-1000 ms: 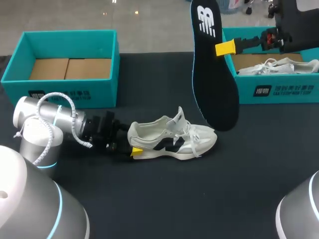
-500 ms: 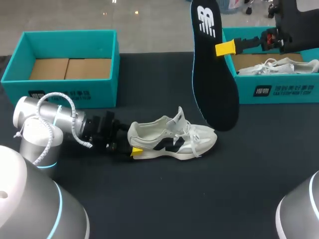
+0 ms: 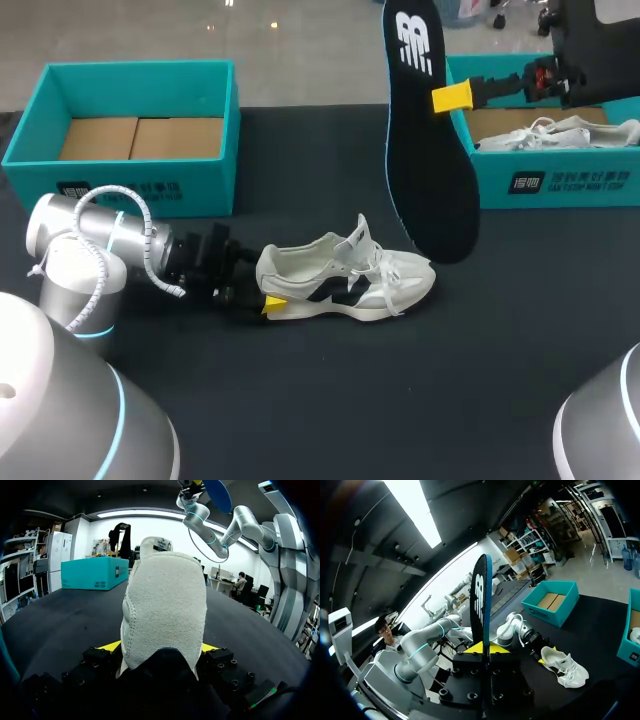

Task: Take the shoe out of the shoebox, open the shoe tongue, remove and reinsert the insole, then place the shoe into the shoebox

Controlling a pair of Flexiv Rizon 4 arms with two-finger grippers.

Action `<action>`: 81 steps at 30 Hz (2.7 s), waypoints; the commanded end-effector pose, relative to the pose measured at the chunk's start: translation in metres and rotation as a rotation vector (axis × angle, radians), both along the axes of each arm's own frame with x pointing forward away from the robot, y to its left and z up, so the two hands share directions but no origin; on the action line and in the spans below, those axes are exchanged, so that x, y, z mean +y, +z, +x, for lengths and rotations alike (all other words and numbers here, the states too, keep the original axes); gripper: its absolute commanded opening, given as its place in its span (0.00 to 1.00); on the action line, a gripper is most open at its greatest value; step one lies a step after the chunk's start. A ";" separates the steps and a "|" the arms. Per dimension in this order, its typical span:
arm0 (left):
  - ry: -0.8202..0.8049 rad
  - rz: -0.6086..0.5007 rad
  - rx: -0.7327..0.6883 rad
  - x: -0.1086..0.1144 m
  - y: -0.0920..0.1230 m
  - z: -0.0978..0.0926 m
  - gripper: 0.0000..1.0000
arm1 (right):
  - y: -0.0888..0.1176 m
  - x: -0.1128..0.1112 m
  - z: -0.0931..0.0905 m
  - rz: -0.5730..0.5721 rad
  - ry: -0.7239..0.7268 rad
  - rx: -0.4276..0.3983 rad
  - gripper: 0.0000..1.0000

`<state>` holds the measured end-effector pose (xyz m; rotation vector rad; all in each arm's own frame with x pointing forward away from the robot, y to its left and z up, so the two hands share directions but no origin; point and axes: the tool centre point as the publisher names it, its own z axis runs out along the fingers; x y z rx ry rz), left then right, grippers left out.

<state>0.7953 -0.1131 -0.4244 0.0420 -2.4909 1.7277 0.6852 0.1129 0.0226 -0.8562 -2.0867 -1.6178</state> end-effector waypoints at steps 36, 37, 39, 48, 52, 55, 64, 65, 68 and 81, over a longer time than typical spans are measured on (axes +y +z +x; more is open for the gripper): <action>-0.039 0.334 0.020 0.038 0.021 -0.004 1.00 | 0.000 0.002 0.001 -0.003 -0.001 0.002 0.00; -0.039 0.334 0.020 0.038 0.021 -0.004 1.00 | 0.000 0.002 0.001 -0.003 -0.001 0.002 0.00; -0.039 0.334 0.020 0.038 0.021 -0.004 1.00 | 0.000 0.002 0.001 -0.003 -0.001 0.002 0.00; -0.054 0.442 0.017 0.041 0.032 -0.008 1.00 | 0.000 0.002 0.001 -0.003 -0.001 0.002 0.00; -0.055 0.566 0.012 0.043 0.041 -0.010 1.00 | 0.000 0.002 0.001 -0.003 -0.001 0.002 0.00; -0.057 0.615 0.011 0.043 0.046 -0.012 1.00 | 0.000 0.002 0.001 -0.003 -0.001 0.002 0.00; -0.088 0.796 0.042 0.041 0.058 -0.014 1.00 | 0.000 0.002 0.001 -0.003 -0.001 0.002 0.00; -0.090 0.822 0.039 0.041 0.059 -0.014 1.00 | 0.000 0.002 0.001 -0.003 -0.001 0.002 0.00; -0.105 0.877 0.033 0.040 0.064 -0.014 1.00 | 0.000 0.002 0.001 -0.003 -0.001 0.002 0.00; -0.171 1.092 0.000 0.027 0.085 -0.017 1.00 | 0.000 0.002 0.001 -0.003 -0.001 0.002 0.00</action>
